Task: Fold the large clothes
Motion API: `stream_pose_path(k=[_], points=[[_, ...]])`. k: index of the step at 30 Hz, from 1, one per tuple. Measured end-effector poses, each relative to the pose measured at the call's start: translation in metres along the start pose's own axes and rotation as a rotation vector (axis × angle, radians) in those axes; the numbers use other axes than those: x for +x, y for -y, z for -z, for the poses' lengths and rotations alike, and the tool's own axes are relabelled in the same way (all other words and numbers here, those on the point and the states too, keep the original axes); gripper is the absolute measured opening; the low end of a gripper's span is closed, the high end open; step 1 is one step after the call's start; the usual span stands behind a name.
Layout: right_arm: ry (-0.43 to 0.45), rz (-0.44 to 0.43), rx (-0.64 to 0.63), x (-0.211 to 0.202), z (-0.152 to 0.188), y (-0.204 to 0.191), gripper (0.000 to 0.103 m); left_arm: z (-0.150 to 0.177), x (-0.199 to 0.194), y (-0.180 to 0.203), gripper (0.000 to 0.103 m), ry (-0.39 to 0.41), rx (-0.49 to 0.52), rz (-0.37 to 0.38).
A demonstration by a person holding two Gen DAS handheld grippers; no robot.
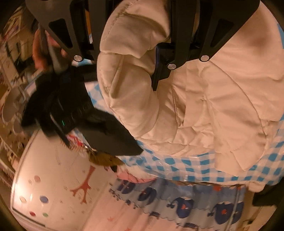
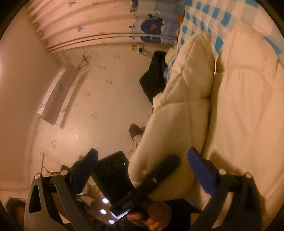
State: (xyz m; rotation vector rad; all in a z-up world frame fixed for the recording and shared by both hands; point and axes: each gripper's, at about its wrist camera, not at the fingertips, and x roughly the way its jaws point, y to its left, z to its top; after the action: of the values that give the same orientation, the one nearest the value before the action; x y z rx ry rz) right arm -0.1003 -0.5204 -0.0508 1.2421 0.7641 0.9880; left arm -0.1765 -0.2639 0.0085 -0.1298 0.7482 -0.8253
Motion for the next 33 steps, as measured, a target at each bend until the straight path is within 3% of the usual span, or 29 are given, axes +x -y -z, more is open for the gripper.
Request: stream_pose_path(k=[2,4,7,9,10,12,14,16,17,18,20,21,22,24,26,27,29,32,33], points=[[-0.043,0.044,-0.016,0.009,-0.009,-0.006,0.097,0.006,-0.001,0.005,0.021,-0.009,0.051,-0.004],[-0.112,0.145,-0.047,0.028,-0.02,-0.013,0.097,0.012,-0.004,0.01,0.022,-0.026,0.103,-0.024],[-0.204,0.392,-0.157,0.056,-0.031,-0.024,0.097,0.016,-0.014,0.022,0.036,-0.064,0.169,-0.034],[-0.266,0.497,-0.176,0.068,-0.034,-0.018,0.086,0.024,-0.036,0.034,0.05,-0.099,0.228,-0.019],[-0.282,0.525,-0.178,0.071,-0.036,-0.014,0.083,0.026,-0.047,0.036,0.052,-0.105,0.239,-0.015],[-0.296,0.528,-0.18,0.07,-0.038,-0.011,0.077,0.029,-0.089,0.03,0.053,-0.077,0.228,0.013],[-0.295,0.519,-0.183,0.068,-0.04,-0.011,0.076,0.021,-0.128,0.004,0.053,-0.012,0.148,0.042],[-0.296,0.532,-0.193,0.069,-0.043,-0.009,0.072,0.01,-0.154,-0.029,0.063,0.083,0.045,-0.017],[-0.293,0.54,-0.191,0.069,-0.045,-0.007,0.07,0.004,-0.172,-0.065,0.069,0.165,-0.07,0.016],[-0.292,0.537,-0.186,0.069,-0.046,-0.007,0.069,0.002,-0.179,-0.088,0.069,0.188,-0.151,0.049],[-0.289,0.542,-0.189,0.068,-0.042,-0.008,0.069,0.004,-0.196,-0.131,0.07,0.231,-0.289,0.205],[-0.292,0.545,-0.193,0.068,-0.041,-0.01,0.069,0.008,-0.204,-0.144,0.071,0.256,-0.318,0.23],[-0.299,0.549,-0.194,0.07,-0.04,-0.011,0.069,0.013,-0.211,-0.155,0.072,0.279,-0.332,0.197],[-0.304,0.542,-0.185,0.068,-0.038,-0.013,0.071,0.022,-0.209,-0.185,0.074,0.26,-0.425,0.031],[-0.308,0.464,-0.185,0.069,-0.033,-0.018,0.079,0.032,-0.176,-0.214,0.074,0.15,-0.517,0.004],[-0.309,0.388,-0.182,0.073,-0.033,-0.026,0.085,0.037,-0.158,-0.22,0.074,0.1,-0.53,0.017],[-0.313,0.326,-0.196,0.091,-0.034,-0.042,0.093,0.043,-0.121,-0.219,0.074,0.046,-0.547,0.133],[-0.37,0.278,-0.243,0.122,-0.032,-0.062,0.096,0.026,-0.097,-0.167,0.085,0.061,-0.393,0.183],[-0.396,0.216,-0.267,0.128,-0.033,-0.072,0.097,0.016,-0.091,-0.143,0.086,0.053,-0.324,0.208]])
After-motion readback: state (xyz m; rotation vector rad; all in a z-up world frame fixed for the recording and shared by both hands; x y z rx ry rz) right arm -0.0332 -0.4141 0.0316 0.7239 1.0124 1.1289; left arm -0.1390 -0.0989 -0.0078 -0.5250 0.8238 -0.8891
